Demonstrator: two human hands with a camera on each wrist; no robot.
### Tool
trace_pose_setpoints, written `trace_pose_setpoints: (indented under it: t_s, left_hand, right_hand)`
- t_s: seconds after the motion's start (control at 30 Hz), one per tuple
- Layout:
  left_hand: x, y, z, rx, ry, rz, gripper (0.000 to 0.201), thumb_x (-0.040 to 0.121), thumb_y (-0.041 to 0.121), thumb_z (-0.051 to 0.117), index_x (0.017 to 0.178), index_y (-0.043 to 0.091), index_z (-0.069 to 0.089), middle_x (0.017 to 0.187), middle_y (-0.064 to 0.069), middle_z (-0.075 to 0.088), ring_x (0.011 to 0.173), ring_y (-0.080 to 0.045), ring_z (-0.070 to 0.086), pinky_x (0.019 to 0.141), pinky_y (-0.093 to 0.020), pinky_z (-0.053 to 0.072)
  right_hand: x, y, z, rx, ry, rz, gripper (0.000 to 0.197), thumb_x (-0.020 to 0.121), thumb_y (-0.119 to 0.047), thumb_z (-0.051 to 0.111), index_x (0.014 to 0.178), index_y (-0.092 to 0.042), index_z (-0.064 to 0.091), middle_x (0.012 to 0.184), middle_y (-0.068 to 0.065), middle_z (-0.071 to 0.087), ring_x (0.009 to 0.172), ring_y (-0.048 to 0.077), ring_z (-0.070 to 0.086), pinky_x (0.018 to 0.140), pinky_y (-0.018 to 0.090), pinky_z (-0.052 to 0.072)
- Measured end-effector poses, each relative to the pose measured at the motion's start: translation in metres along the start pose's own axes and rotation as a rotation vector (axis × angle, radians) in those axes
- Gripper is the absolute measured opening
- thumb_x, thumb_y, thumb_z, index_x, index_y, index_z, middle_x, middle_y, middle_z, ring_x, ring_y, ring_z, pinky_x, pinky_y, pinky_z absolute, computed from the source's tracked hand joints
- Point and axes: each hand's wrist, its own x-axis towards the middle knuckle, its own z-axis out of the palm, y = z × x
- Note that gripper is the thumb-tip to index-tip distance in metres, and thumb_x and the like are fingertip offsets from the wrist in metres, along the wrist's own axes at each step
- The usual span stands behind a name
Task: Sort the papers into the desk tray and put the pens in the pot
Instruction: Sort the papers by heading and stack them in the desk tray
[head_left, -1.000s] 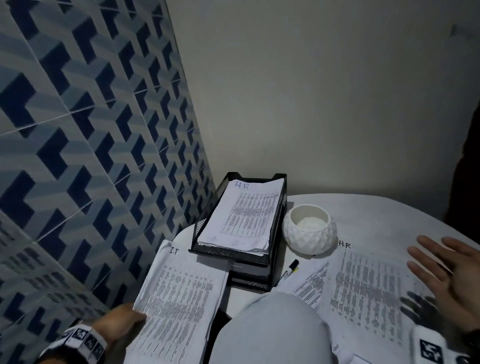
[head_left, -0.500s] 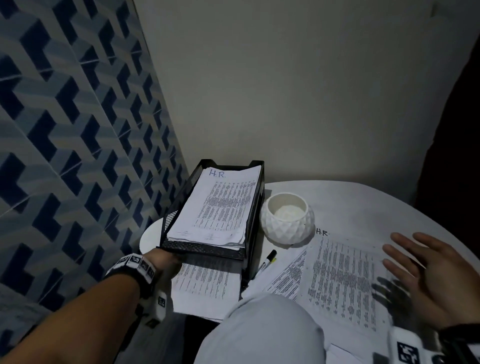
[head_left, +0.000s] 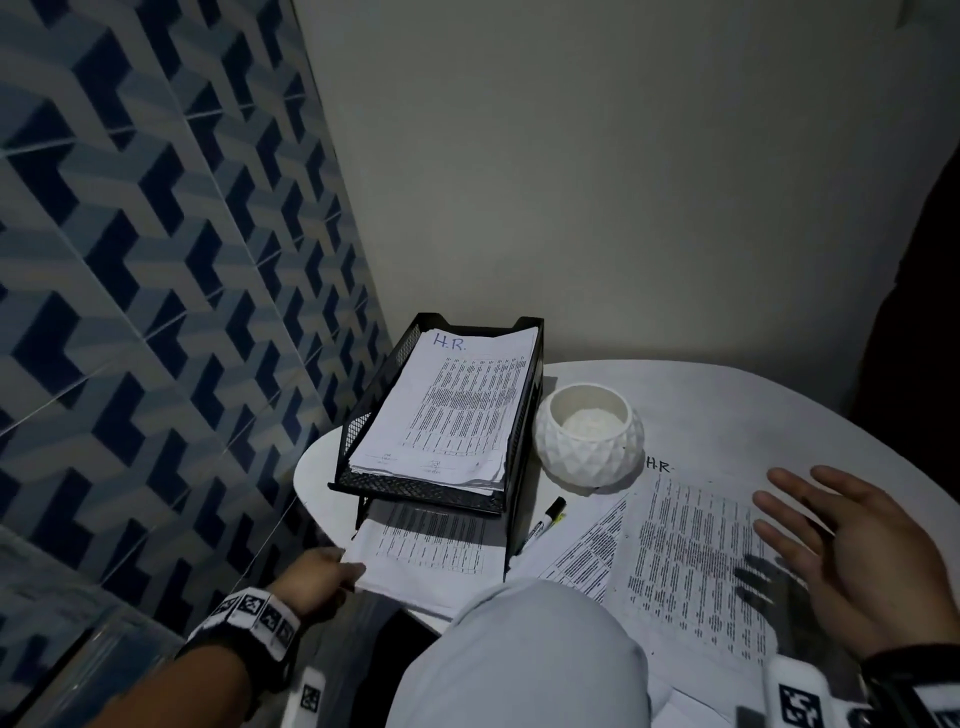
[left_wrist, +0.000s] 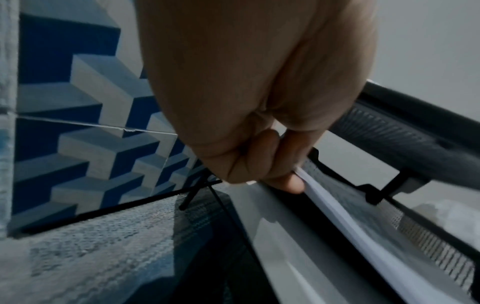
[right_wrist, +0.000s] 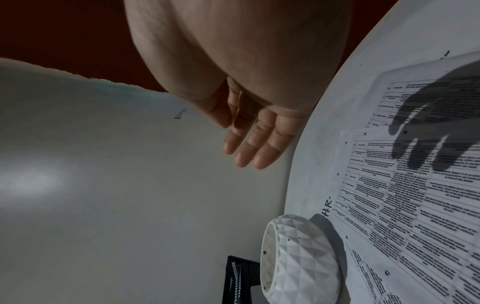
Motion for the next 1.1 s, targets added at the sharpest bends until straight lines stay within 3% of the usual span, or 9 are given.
trace_pose_setpoints:
  t_s: [0.13,0.23,0.33,0.43,0.57,0.67,0.8,0.93,1.1]
  left_hand:
    - [0.029,0.026,-0.001,-0.061,0.150,0.064,0.031,0.095,0.000,0.060,0.065,0.007,0.053,0.043,-0.003,0.053,0.043,-0.017,0.044,0.046,-0.024,0.036]
    - [0.045,0.046,0.005,-0.060,0.173,0.085,0.031,0.098,0.006,0.057,0.069,0.018,0.058,0.045,0.010,0.062,0.062,-0.017,0.059,0.076,-0.036,0.057]
    - [0.052,0.056,0.016,-0.083,0.209,0.076,0.034,0.098,0.006,0.055,0.070,0.024,0.051,0.058,0.012,0.062,0.072,-0.019,0.058,0.094,-0.040,0.056]
    - [0.043,0.056,0.022,-0.104,0.174,0.079,0.011,0.091,0.007,0.064,0.081,0.006,0.069,0.079,-0.011,0.065,0.081,-0.031,0.066,0.085,-0.038,0.057]
    - [0.008,0.042,0.013,-0.277,0.105,0.088,0.008,0.088,-0.012,0.062,0.091,-0.009,0.069,0.098,-0.033,0.070,0.074,-0.032,0.067,0.072,-0.036,0.058]
    - [-0.032,0.043,-0.013,0.022,0.046,0.170,0.011,0.096,-0.002,0.062,0.104,-0.002,0.071,0.078,-0.017,0.075,0.056,-0.024,0.067,0.053,-0.025,0.052]
    - [-0.093,0.079,-0.055,0.556,-0.166,0.332,0.016,0.096,0.027,0.069,0.109,0.020,0.076,0.094,0.000,0.081,0.088,-0.022,0.076,0.084,-0.038,0.061]
    - [-0.145,0.154,-0.062,0.637,-0.226,0.531,0.057,0.068,0.071,0.074,0.112,0.035,0.072,0.089,0.000,0.080,0.085,-0.020,0.076,0.082,-0.045,0.058]
    - [-0.209,0.261,0.021,0.545,-0.327,0.839,0.026,0.089,0.039,0.063,0.113,0.033,0.069,0.092,0.006,0.080,0.085,-0.008,0.076,0.086,-0.034,0.058]
  right_hand:
    - [-0.006,-0.003,0.000,-0.013,0.021,0.002,0.037,0.104,0.002,0.045,0.137,-0.012,0.055,0.119,0.013,0.074,0.089,0.023,0.080,0.080,0.040,0.062]
    - [-0.009,-0.006,-0.001,-0.020,0.041,0.006,0.037,0.104,0.001,0.045,0.138,-0.010,0.054,0.119,0.014,0.073,0.087,0.023,0.080,0.077,0.037,0.063]
    - [-0.011,-0.009,-0.004,-0.038,0.057,0.016,0.037,0.103,0.002,0.046,0.139,-0.008,0.053,0.120,0.016,0.072,0.098,0.034,0.077,0.076,0.037,0.063]
    - [-0.012,-0.012,-0.005,-0.051,0.072,0.027,0.038,0.104,0.003,0.046,0.140,-0.007,0.052,0.119,0.018,0.071,0.107,0.035,0.071,0.076,0.038,0.062]
    - [-0.012,-0.013,-0.006,-0.061,0.093,0.036,0.037,0.103,0.002,0.048,0.138,-0.007,0.053,0.116,0.015,0.072,0.105,0.033,0.071,0.079,0.038,0.063]
    - [-0.010,-0.011,-0.007,-0.081,0.125,0.051,0.032,0.104,0.001,0.049,0.133,-0.011,0.056,0.116,0.013,0.072,0.107,0.033,0.071,0.096,0.047,0.059]
    - [-0.004,-0.003,-0.014,-0.092,0.157,0.078,0.024,0.102,-0.001,0.052,0.123,-0.012,0.058,0.115,0.015,0.073,0.103,0.032,0.072,0.090,0.044,0.057]
    - [-0.002,0.003,-0.024,-0.152,0.183,0.122,0.014,0.102,-0.007,0.054,0.109,-0.018,0.060,0.110,0.009,0.075,0.096,0.028,0.072,0.095,0.050,0.054]
    - [0.002,0.023,-0.032,-0.254,0.223,0.201,0.012,0.095,-0.019,0.058,0.104,-0.024,0.064,0.095,0.003,0.074,0.077,0.027,0.060,0.083,0.046,0.049]
